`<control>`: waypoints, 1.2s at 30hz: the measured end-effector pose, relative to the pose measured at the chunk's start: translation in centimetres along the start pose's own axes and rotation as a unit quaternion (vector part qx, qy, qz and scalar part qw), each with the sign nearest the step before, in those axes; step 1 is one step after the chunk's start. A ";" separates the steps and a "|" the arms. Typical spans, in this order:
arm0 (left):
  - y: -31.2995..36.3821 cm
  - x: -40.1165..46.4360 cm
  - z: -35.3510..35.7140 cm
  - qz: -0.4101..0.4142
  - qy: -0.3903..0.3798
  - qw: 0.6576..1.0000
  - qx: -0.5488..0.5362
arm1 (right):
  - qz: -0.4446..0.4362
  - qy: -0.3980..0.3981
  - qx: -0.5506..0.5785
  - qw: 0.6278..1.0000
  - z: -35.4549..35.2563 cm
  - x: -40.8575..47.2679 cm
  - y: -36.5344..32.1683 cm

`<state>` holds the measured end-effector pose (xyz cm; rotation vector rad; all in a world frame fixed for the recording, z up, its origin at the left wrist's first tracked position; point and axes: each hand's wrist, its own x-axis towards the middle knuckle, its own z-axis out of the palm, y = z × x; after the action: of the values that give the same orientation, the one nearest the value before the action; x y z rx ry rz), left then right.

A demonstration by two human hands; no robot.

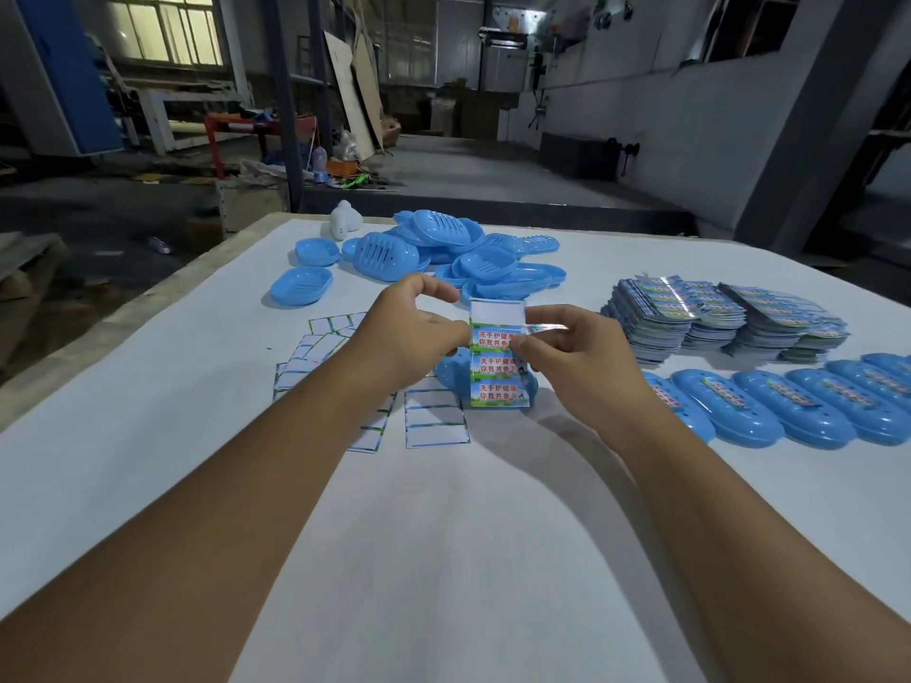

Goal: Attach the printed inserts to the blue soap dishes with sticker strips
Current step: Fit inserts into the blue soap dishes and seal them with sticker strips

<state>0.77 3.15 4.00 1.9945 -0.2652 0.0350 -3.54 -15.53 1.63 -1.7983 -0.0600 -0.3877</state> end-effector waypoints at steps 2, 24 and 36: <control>0.1 -0.1 -0.1 0.003 -0.004 1.000 0.002 | -0.005 0.003 -0.005 1.000 0.0 0.0 0.0; -0.6 -0.5 1.2 0.090 0.009 0.996 0.011 | -0.066 0.031 -0.138 0.988 0.6 -0.5 0.1; -1.0 0.1 1.4 0.083 0.040 0.995 0.039 | 0.016 0.089 -0.127 0.988 -0.2 0.1 0.1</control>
<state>0.93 2.32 2.54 2.0398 -0.3826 0.2333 -3.44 -15.73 1.64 -2.0045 0.1506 -0.5507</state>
